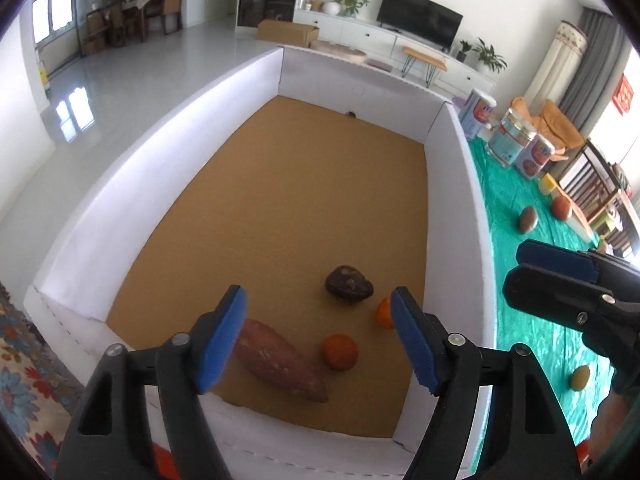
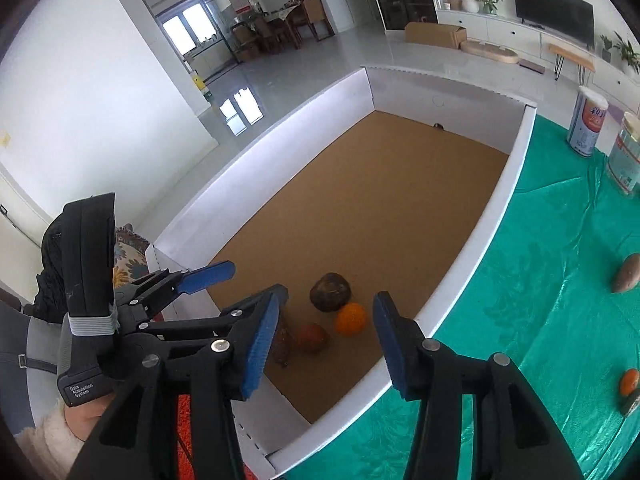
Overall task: Organize fruits
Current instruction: 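Carry the dark fruit and orange into the white box and release both, then move both open grippers back over the table toward the remaining fruits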
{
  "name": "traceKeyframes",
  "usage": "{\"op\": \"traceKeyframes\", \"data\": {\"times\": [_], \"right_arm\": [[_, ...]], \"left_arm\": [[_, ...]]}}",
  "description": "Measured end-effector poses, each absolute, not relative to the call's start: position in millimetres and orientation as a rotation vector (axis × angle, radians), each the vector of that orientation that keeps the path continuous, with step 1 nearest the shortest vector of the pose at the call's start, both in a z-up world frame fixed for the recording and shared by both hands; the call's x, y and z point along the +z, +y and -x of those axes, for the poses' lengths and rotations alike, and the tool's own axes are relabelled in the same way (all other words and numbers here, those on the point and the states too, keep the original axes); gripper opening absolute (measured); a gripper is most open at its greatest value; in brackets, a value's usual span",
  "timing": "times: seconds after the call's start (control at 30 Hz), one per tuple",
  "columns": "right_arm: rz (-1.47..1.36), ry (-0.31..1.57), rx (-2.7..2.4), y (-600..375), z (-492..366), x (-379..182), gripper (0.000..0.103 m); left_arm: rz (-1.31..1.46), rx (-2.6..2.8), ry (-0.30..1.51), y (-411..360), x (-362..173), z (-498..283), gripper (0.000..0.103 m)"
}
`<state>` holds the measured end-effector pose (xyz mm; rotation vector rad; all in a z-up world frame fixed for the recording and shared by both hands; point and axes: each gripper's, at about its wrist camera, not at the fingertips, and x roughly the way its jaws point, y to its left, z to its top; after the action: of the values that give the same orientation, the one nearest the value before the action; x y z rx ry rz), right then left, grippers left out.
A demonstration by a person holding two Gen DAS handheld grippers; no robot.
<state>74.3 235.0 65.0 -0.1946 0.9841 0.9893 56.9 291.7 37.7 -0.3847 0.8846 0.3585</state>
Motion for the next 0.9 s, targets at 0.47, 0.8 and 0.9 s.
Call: {"op": "traceKeyframes", "data": {"times": [0.47, 0.8, 0.9], "right_arm": [[0.099, 0.771, 0.543, -29, -76, 68, 0.078], [-0.031, 0.825, 0.035, -235, -67, -36, 0.08], [-0.07, 0.855, 0.005, -251, -71, -52, 0.08]], "left_arm": [[0.235, -0.015, 0.795, 87, 51, -80, 0.098], [0.049, -0.011, 0.903, -6, -52, -120, 0.097], [0.019, 0.006, 0.908, -10, -63, -128, 0.097]]}}
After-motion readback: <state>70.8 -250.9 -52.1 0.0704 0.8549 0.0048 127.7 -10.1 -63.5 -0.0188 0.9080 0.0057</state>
